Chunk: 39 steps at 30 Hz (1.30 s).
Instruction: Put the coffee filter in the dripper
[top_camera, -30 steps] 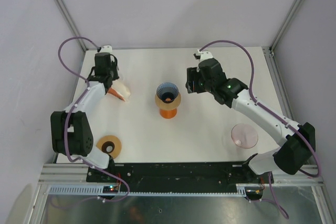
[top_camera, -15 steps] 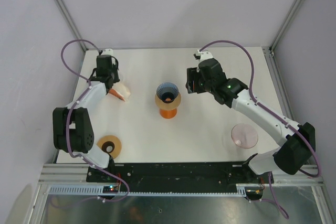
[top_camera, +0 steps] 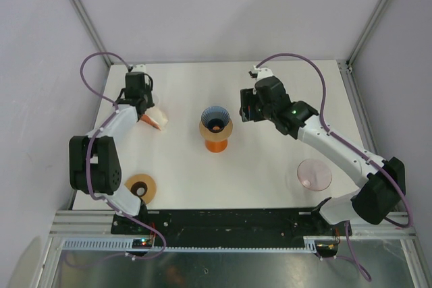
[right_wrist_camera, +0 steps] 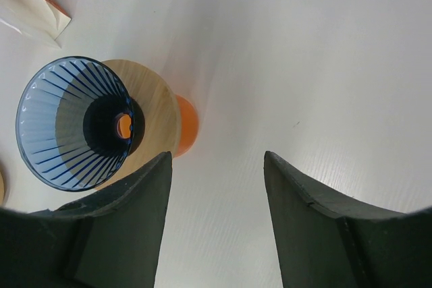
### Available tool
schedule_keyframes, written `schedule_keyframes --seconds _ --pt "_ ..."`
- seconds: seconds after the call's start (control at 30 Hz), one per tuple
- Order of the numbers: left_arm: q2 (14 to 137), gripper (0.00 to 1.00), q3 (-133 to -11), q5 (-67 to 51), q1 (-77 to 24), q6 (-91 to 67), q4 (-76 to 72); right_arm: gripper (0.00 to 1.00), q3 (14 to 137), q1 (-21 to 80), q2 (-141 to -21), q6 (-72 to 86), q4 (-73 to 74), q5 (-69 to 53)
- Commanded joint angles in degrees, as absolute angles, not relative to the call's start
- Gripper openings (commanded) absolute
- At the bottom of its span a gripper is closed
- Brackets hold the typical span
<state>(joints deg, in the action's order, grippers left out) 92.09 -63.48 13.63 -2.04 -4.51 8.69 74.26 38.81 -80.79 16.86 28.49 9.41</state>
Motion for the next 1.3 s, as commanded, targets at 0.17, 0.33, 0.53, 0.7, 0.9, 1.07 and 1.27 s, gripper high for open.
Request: schedule_keyframes --seconds 0.17,0.33,0.53,0.7,0.9,1.07,1.27 --pt "93.34 0.35 -63.37 15.09 -1.58 -4.68 7.38 0.61 73.79 38.65 -80.35 16.58 27.54 9.62" --pt "94.2 0.3 -63.61 14.62 -1.38 -4.89 7.45 0.61 73.08 38.55 -79.71 16.62 27.55 10.05" --pt "94.22 0.24 -63.73 14.4 -0.99 -5.02 7.4 0.61 72.79 38.51 -79.54 16.71 27.27 9.93" --pt "93.04 0.09 -63.89 14.36 -0.97 -5.01 7.39 0.61 72.77 38.51 -79.51 16.78 27.12 9.56" --pt "90.05 0.01 -63.92 11.78 -0.23 -5.93 7.4 0.62 72.77 38.53 -79.26 16.68 27.33 9.64" --pt "87.24 0.0 -63.46 9.14 2.75 -7.51 7.41 0.62 72.77 38.53 -78.9 16.65 27.14 9.4" --pt "85.44 0.0 -62.91 7.67 3.21 -7.0 7.52 0.62 72.77 38.55 -78.93 16.64 26.76 8.94"
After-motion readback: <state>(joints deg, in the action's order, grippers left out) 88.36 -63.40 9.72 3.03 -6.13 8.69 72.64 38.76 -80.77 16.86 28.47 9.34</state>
